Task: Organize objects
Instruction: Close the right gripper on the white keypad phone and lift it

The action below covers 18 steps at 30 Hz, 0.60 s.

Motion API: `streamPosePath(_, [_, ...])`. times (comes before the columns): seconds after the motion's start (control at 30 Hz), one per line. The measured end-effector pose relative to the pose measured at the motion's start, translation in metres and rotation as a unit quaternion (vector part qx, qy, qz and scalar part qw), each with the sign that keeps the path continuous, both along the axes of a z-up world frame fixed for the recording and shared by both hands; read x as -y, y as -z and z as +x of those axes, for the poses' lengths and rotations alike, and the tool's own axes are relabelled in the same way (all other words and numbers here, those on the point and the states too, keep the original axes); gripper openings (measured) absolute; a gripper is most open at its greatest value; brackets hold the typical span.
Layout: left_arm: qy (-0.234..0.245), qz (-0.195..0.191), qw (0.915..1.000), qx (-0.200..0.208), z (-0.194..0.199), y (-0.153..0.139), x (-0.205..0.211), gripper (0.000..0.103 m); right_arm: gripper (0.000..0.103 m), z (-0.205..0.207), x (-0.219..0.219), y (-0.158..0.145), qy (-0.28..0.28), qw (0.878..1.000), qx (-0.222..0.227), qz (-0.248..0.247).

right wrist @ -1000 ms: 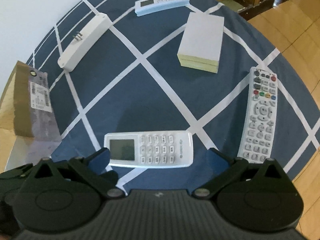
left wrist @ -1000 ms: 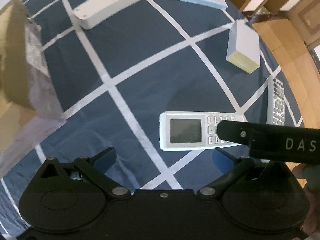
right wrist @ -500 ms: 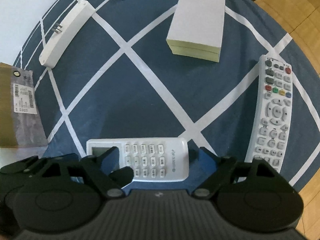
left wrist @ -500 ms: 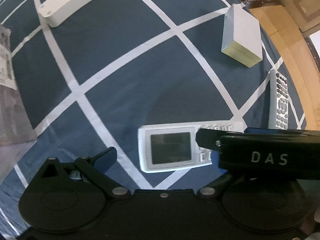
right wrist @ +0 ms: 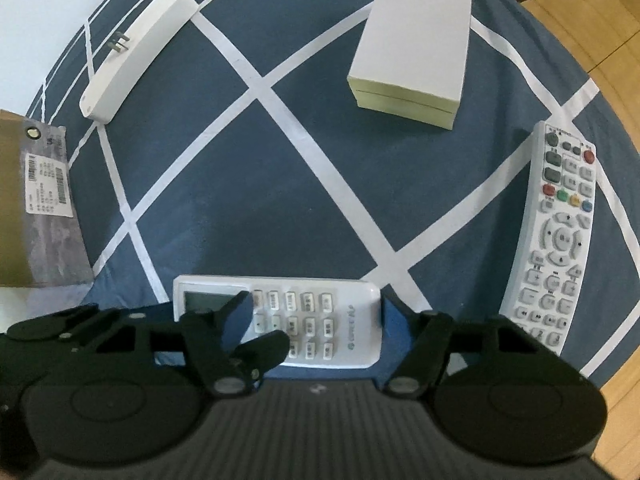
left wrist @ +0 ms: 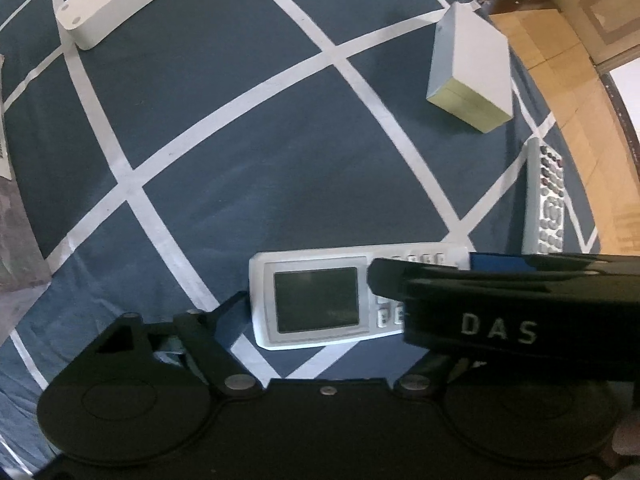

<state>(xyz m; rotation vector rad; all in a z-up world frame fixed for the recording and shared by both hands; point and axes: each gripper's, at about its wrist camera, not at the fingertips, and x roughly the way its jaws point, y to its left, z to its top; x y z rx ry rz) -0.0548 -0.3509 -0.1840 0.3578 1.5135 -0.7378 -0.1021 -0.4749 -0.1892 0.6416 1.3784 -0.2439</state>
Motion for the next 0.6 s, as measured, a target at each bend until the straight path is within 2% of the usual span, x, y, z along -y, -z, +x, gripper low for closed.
streamPosePath(0.3, [-0.012, -0.005, 0.9999, 0.008, -0.001, -0.007, -0.010, 0.080, 0.069, 0.001, -0.007, -0.007, -0.009, 1.000, 0.011, -0.005])
streamPosePath(0.6, [-0.047, -0.022, 0.9979, 0.038, 0.015, -0.051, -0.044, 0.080, 0.069, 0.023, -0.035, -0.049, -0.045, 0.998, 0.044, -0.018])
